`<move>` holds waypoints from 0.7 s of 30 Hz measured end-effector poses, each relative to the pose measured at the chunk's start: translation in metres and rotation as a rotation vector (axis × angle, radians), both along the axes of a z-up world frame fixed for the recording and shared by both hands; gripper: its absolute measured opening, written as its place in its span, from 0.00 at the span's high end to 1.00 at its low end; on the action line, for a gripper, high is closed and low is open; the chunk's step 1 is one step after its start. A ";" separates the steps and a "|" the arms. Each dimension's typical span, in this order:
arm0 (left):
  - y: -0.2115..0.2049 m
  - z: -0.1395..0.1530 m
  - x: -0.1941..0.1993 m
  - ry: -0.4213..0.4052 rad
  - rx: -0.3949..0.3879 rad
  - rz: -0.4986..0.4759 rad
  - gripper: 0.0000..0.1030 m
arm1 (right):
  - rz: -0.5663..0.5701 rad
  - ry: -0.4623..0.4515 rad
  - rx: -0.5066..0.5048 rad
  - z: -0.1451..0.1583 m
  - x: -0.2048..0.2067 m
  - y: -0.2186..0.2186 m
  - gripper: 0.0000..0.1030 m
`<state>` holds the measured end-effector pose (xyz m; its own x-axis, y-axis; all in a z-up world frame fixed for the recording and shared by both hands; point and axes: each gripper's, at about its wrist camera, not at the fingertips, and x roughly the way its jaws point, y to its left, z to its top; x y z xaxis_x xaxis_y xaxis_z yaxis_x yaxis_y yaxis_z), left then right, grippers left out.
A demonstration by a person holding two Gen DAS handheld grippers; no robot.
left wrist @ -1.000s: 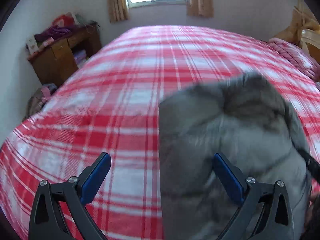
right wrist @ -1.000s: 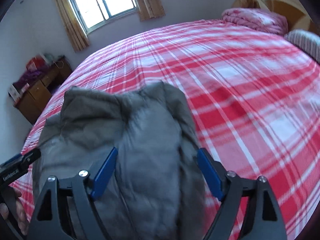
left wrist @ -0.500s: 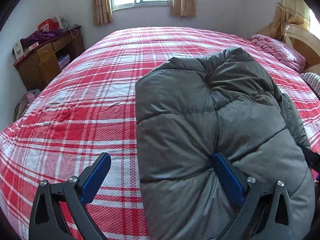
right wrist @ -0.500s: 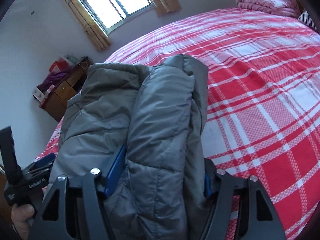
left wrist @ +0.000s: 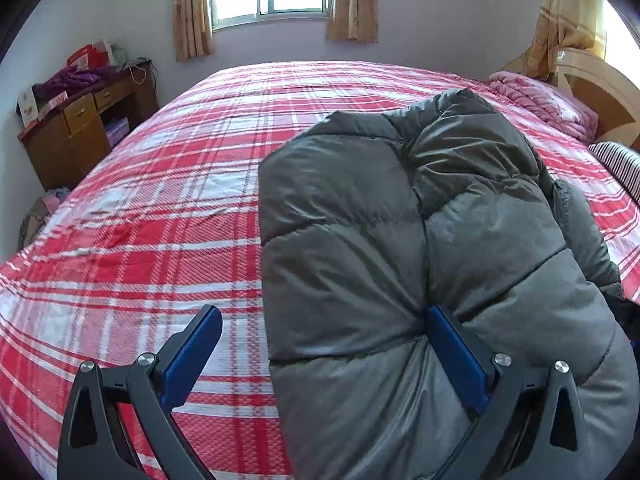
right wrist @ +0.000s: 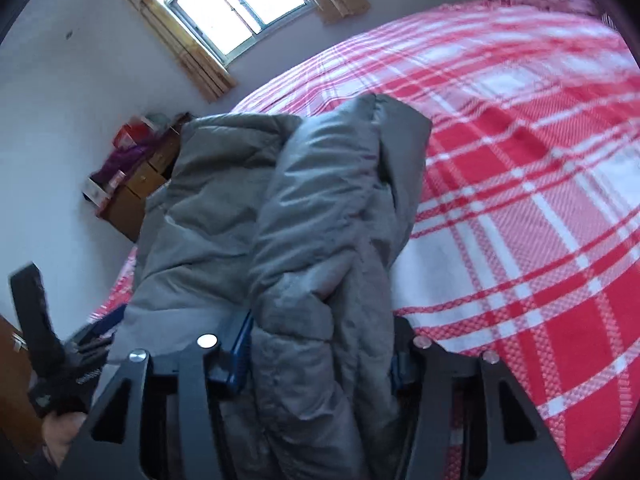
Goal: Fold large clothes
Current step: 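Lift the grey jacket bundle with both grippers and turn it over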
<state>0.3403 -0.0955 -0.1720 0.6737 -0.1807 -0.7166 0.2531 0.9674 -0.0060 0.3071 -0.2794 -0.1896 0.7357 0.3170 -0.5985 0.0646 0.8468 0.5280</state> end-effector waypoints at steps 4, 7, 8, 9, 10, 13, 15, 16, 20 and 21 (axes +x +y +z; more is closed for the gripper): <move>-0.005 -0.001 -0.002 -0.015 0.008 0.001 0.01 | 0.086 -0.031 -0.047 0.006 0.000 0.019 0.56; -0.008 -0.002 -0.002 -0.002 -0.003 0.001 0.01 | 0.063 0.007 -0.024 0.001 0.007 0.015 0.49; -0.010 -0.002 -0.001 0.004 -0.011 -0.006 0.01 | 0.057 0.006 -0.014 0.000 0.009 0.014 0.48; -0.010 -0.002 0.000 0.010 -0.021 -0.014 0.04 | 0.060 0.007 -0.011 0.000 0.011 0.016 0.45; -0.012 -0.002 0.000 0.014 -0.036 -0.033 0.10 | 0.068 0.011 -0.009 0.000 0.013 0.017 0.47; -0.022 0.003 -0.010 -0.006 -0.038 -0.118 0.44 | 0.101 -0.004 0.054 -0.001 0.015 0.015 0.72; -0.030 0.011 -0.019 -0.034 0.012 -0.135 0.72 | 0.111 -0.019 0.050 0.001 0.011 0.015 0.77; -0.030 0.016 -0.022 -0.037 0.009 -0.139 0.76 | 0.114 -0.027 0.053 0.003 0.011 0.017 0.79; -0.020 0.051 -0.037 -0.084 -0.036 -0.158 0.83 | 0.099 -0.094 0.143 0.013 -0.006 0.013 0.81; -0.017 0.060 -0.043 -0.101 -0.038 -0.165 0.84 | 0.099 -0.105 0.147 0.016 -0.010 0.014 0.81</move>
